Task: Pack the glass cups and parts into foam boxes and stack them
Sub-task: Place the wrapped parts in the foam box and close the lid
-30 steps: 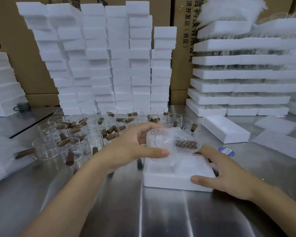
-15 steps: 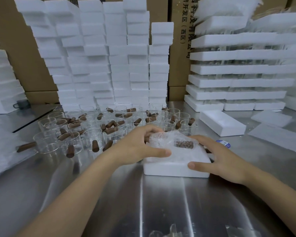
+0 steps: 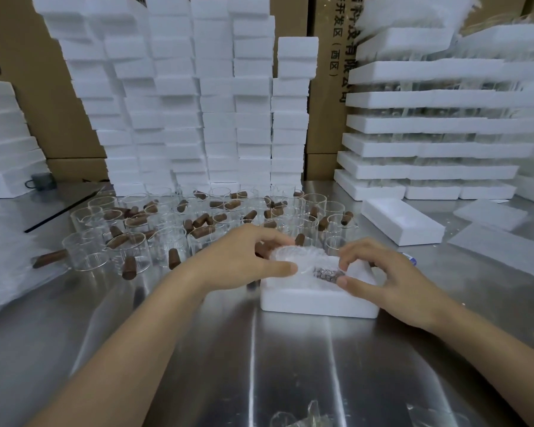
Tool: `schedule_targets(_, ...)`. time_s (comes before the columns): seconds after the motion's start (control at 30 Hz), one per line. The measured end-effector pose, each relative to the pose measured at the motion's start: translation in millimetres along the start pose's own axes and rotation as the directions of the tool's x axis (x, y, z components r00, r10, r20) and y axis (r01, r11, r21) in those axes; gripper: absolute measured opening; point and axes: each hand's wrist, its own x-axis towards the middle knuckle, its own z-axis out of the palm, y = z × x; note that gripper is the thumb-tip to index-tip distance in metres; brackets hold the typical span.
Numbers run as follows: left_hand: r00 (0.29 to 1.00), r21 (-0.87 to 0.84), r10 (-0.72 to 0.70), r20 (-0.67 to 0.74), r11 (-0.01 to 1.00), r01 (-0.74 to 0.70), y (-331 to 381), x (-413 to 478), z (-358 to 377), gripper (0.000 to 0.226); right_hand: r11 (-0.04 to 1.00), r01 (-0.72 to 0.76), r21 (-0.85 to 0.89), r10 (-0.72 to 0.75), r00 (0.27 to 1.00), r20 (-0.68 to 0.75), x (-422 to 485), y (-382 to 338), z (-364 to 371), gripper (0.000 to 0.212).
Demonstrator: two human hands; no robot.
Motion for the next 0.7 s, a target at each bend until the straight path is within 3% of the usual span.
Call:
schedule_targets(0.13,1.000,0.030,0.000,0.019,1.000,0.000,0,2,1,0.047,1.000,0.001,0.008,-0.001,1.000,0.022,0,-3,1,0.028)
schedule_targets(0.23,0.998,0.096,0.000,0.059,0.995,-0.006,4,0,10,0.057,1.000,-0.007,0.019,0.006,1.000,0.016,1,-5,1,0.024)
schedule_targets(0.37,0.975,0.211,0.220,-0.029,0.955,-0.209,18,-7,30,0.059,1.000,0.003,0.016,-0.003,1.000,0.007,1,-4,2,0.025)
schedule_targets(0.43,0.968,0.260,0.249,-0.006,0.935,-0.239,21,-7,36,0.052,1.000,0.006,0.019,-0.007,1.000,0.010,2,-4,2,0.031)
schedule_targets(0.53,0.972,0.291,0.233,0.017,0.929,-0.227,18,-5,41,0.044,1.000,0.004,-0.006,-0.005,0.991,-0.131,9,6,-7,0.031)
schedule_targets(0.6,0.974,0.307,0.228,0.009,0.926,-0.219,17,-4,43,0.040,0.988,-0.106,-0.113,0.062,0.941,-0.332,15,24,-19,0.030)
schedule_targets(0.7,0.974,0.321,0.227,-0.002,0.923,-0.214,18,-2,46,0.036,0.861,-0.445,-0.247,0.296,0.833,-0.468,18,59,-39,0.061)
